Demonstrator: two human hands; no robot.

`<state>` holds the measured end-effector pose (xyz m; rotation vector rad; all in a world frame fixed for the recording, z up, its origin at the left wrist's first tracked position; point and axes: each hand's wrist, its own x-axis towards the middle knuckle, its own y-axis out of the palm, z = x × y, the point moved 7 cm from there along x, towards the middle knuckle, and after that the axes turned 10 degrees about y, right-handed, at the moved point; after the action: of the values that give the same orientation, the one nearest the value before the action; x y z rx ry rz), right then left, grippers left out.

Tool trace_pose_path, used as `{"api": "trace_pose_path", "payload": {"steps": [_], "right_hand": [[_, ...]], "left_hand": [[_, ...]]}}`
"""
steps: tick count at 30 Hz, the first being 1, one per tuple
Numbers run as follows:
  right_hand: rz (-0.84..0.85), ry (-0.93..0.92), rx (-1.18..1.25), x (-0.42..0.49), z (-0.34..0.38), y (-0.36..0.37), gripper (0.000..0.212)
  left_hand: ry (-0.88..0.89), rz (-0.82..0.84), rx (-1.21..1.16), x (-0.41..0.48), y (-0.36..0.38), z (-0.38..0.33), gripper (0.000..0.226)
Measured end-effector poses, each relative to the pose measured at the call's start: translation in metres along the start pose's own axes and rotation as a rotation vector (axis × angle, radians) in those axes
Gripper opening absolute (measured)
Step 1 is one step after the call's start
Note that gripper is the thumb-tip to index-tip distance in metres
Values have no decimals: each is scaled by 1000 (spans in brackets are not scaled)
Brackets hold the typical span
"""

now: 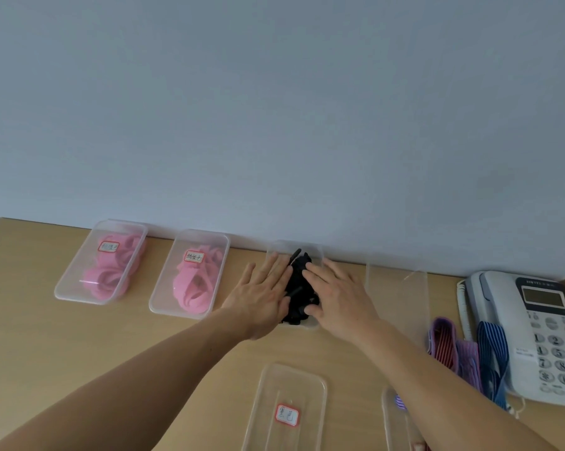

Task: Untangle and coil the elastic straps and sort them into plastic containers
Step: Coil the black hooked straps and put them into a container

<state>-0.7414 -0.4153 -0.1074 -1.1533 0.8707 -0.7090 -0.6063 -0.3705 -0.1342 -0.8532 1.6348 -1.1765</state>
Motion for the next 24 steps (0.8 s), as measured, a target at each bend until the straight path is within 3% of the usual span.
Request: {"api": "trace_pose_path", "payload": {"steps": [4, 10, 15, 21, 24], "right_hand": [[35, 42, 23, 0, 4, -4, 73], [-109, 161, 120, -37, 18, -25, 60], [-198, 387, 98, -96, 29, -14, 49], [129, 644, 107, -154, 47, 38, 38], [203, 747, 159, -173, 56, 61, 49]], "left_hand": [[3, 23, -46, 4, -7, 2, 64], [50, -125, -104, -31, -26, -4, 62], [139, -181, -154, -81, -11, -13, 63], [215, -70, -165, -111, 17, -24, 56], [205, -69, -141, -126, 29, -28, 55]]}}
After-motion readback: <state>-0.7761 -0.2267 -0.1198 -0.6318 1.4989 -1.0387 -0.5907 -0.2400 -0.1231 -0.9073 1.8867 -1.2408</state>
